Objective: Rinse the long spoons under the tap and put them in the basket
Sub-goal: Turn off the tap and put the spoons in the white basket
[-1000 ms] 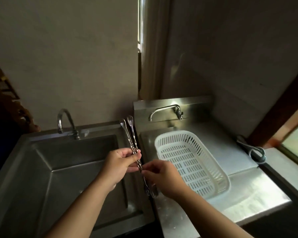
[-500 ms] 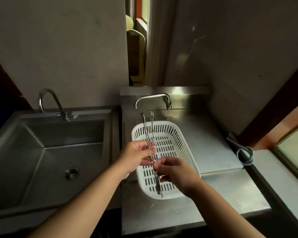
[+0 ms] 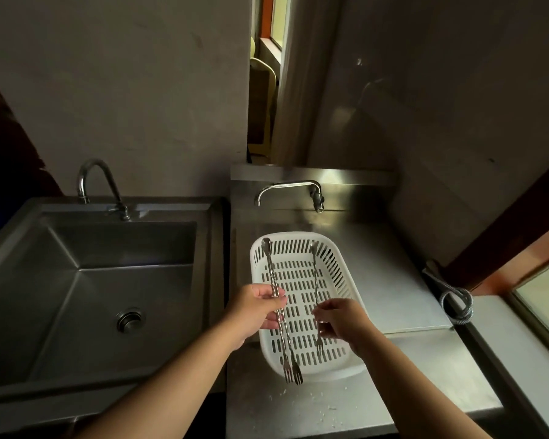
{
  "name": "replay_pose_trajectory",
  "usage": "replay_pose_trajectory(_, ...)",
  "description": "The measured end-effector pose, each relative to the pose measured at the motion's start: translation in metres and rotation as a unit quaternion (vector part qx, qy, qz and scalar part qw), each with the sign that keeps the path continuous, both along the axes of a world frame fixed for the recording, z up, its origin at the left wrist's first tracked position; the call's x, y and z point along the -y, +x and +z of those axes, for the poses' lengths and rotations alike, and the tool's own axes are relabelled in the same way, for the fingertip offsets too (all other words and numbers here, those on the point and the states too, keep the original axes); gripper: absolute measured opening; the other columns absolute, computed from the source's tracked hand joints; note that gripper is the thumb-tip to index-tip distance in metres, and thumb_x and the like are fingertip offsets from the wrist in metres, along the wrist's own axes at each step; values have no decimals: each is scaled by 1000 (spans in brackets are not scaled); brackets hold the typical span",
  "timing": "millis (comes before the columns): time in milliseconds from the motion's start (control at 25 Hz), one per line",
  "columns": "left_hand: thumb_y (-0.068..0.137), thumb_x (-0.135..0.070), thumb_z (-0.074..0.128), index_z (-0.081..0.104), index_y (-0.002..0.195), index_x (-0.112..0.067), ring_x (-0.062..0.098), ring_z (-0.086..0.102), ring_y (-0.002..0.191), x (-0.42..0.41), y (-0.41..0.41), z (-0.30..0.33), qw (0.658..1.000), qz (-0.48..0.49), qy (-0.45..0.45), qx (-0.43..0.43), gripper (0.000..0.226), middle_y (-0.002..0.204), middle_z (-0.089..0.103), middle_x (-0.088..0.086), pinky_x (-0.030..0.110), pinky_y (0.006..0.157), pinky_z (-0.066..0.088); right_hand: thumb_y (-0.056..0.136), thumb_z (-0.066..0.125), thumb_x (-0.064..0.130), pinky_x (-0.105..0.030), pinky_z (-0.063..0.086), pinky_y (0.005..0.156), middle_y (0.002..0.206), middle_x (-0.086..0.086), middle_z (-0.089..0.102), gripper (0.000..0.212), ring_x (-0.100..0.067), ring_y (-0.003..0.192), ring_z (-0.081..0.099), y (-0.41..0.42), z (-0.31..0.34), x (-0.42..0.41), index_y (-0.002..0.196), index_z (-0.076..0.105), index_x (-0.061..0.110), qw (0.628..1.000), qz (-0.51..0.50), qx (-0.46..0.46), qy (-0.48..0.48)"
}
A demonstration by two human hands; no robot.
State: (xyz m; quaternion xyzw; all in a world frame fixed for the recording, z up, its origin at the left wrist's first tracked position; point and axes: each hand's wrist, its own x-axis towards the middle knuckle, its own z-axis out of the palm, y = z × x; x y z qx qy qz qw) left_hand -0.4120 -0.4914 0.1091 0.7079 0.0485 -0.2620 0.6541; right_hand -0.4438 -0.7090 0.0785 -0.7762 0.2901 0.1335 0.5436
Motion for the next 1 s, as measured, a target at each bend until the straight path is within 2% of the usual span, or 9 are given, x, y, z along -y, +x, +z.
replay_pose_trajectory(120, 89, -12, 79, 76, 97, -20, 14, 73, 65, -4, 0, -4, 1000, 3, 3, -2, 12, 97, 80, 6, 22, 57, 60, 91, 71, 9, -36, 67, 71, 86, -10, 77, 7, -22, 75, 78, 16, -19, 4, 85, 75, 10, 988, 20, -70, -139)
replay_pose_trajectory(280, 88, -13, 80, 77, 98, -22, 14, 71, 64, -10, 0, -5, 1000, 9, -4, -2, 14, 99, 80, 8, 26, 60, 63, 96, 60, 13, -29, 59, 77, 109, -14, 75, 23, -19, 87, 69, 23, -38, 3, 114, 71, 4, 947, 92, -103, -291)
replay_pose_trajectory(360, 88, -14, 80, 77, 97, -23, 11, 72, 60, -11, 0, -4, 1000, 13, -5, -2, 14, 98, 80, 7, 26, 61, 64, 96, 61, 10, -32, 64, 78, 105, -12, 74, 20, -20, 87, 73, 21, -44, -1, 115, 68, 5, 931, 89, -101, -339)
replay_pose_trajectory(480, 88, -13, 81, 76, 96, -23, 9, 72, 57, -11, 1, -2, 1000, 21, -10, 0, 14, 95, 80, 5, 24, 58, 62, 95, 62, 6, -35, 66, 74, 97, -8, 73, 15, -18, 81, 73, 17, -51, -4, 108, 69, 9, 930, 64, -73, -354)
replay_pose_trajectory(640, 88, -13, 81, 76, 100, -20, 10, 73, 59, -8, 3, 0, 1000, 29, -6, 4, 15, 96, 79, 4, 25, 60, 63, 95, 64, 9, -32, 65, 63, 90, -4, 71, 11, -16, 71, 73, 14, -45, -1, 105, 69, 11, 940, 60, -59, -330)
replay_pose_trajectory(800, 87, -14, 81, 77, 106, -15, 12, 75, 61, -1, 6, -1, 1000, 29, 1, 1, 19, 97, 80, 4, 25, 59, 63, 94, 70, 23, -13, 48, 42, 90, 8, 69, 12, -5, 58, 67, 5, -17, -9, 105, 67, 19, 959, 84, 25, -269)
replay_pose_trajectory(880, 87, -14, 81, 76, 108, -12, 13, 78, 65, 4, 7, -2, 1000, 21, -1, -5, 22, 98, 82, 5, 25, 59, 62, 95, 68, 25, -14, 54, 47, 86, 7, 73, 9, -7, 58, 67, -5, 1, -15, 100, 70, 18, 972, 99, 80, -198)
replay_pose_trajectory(1000, 87, -14, 81, 76, 108, -11, 19, 81, 73, 12, 9, -3, 1000, 18, -3, -9, 21, 99, 83, 6, 28, 61, 64, 94, 68, 30, -27, 64, 63, 83, -1, 78, 12, -15, 72, 74, -24, 24, -25, 92, 75, 20, 985, 108, 128, -37)
